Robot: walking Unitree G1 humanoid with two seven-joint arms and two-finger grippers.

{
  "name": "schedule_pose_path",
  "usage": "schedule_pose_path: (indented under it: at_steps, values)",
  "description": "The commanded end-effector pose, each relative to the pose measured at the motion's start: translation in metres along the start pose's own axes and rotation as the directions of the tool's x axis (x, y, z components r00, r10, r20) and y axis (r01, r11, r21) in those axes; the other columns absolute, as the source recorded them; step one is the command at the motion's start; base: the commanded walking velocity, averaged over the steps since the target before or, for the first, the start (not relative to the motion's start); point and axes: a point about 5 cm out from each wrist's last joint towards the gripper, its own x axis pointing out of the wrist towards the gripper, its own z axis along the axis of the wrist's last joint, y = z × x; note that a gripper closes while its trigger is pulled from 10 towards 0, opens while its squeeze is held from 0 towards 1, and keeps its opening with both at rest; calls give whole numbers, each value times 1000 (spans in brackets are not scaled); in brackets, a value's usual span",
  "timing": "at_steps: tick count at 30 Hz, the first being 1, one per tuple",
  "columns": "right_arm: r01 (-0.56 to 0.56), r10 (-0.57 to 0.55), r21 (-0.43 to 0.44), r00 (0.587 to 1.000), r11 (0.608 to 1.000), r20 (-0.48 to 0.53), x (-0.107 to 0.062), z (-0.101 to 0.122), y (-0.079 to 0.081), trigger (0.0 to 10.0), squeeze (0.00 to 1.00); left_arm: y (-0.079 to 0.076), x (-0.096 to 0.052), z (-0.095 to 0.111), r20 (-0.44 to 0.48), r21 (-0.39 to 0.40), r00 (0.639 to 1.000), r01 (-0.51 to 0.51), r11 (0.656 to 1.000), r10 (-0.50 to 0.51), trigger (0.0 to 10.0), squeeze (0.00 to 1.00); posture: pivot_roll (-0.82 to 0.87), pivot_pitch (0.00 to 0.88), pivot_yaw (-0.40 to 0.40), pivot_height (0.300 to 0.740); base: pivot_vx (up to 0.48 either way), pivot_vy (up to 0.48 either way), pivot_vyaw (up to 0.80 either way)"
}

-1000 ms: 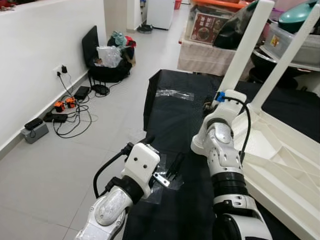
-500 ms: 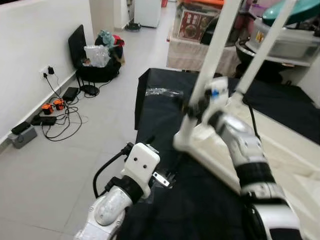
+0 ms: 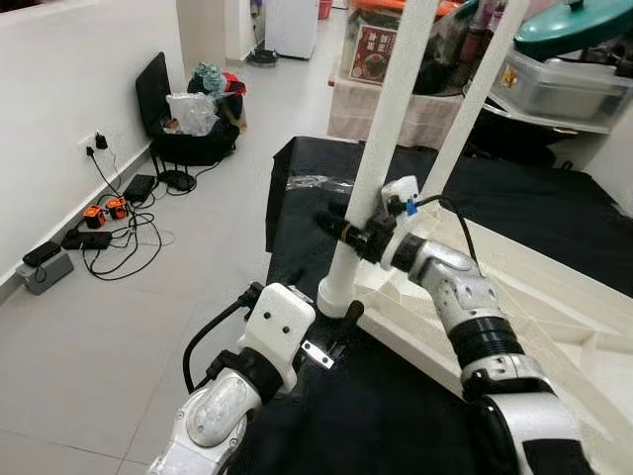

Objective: Building children table

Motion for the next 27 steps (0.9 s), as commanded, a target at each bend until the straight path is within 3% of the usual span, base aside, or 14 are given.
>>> schedule_pose_path:
  at_steps: [1,2,4,7,15,16,17,18,21,22,24,25,26,27]
  values:
    - [3,-3,34,1000,999,-20,-1,-3,-16,0,0,0,0,0,1,1,1000,1,1000,-1,10000,0,90,0,-114,740,0,0,0]
    - [157,-157,-13,988,988,-8,-5,-3,-25,0,0,-1,0,0,1,0,1000,3,1000,-3,10000,0,90,0,-114,740,0,0,0]
    - [157,-157,-13,988,988,-8,-5,-3,-25,0,0,-1,0,0,1,0,1000,3,1000,-3,10000,0,90,0,-114,740,0,0,0]
    - [388,-388,-36,922,921,10,-17,-4,-35,0,0,-1,1,-1,1,0,1000,4,1000,-4,10000,0,90,0,-114,740,0,0,0]
    - [472,-472,0,881,881,26,-25,-1,-22,0,0,0,1,-1,2,0,1000,0,1000,0,10000,0,89,0,-114,740,0,0,0]
    - [463,-463,13,886,886,9,-24,-2,-16,7843,0,0,0,-1,0,2,1000,-1,1000,1,10000,0,90,0,-116,740,0,0,0]
    - [463,-463,13,886,886,9,-24,-2,-16,7843,0,0,0,-1,0,2,1000,-1,1000,1,10000,0,90,0,-116,740,0,0,0]
    - [438,-438,23,899,899,2,-21,-3,-9,10000,0,0,0,-1,0,2,1000,-1,1000,1,10000,0,87,0,-115,740,0,0,0]
    - [375,-376,66,927,925,6,-17,-2,-2,10000,0,0,1,-1,0,1,1000,-1,1000,1,10000,0,87,0,-117,740,0,0,0]
    - [331,-334,95,942,939,15,-15,0,2,10000,1000,0,1,-1,1,1,1000,-1,1000,1,10000,0,87,0,-117,740,0,0,0]
    - [254,-259,98,965,962,39,-10,4,6,10000,1000,0,1,0,2,0,1000,-1,1000,1,10000,0,86,0,-114,740,0,0,0]
    - [106,-108,51,993,993,39,-4,7,17,10000,0,-1,1,0,2,0,1000,0,1000,0,10000,0,85,0,-113,740,0,0,0]
    - [106,-108,51,993,993,39,-4,7,17,10000,0,-1,1,0,2,0,1000,0,1000,0,10000,0,85,0,-113,740,0,0,0]
    - [-30,30,-3,999,1000,-31,-2,1,28,10000,0,0,1,0,2,0,1000,0,1000,0,10000,0,80,0,-109,740,0,0,0]
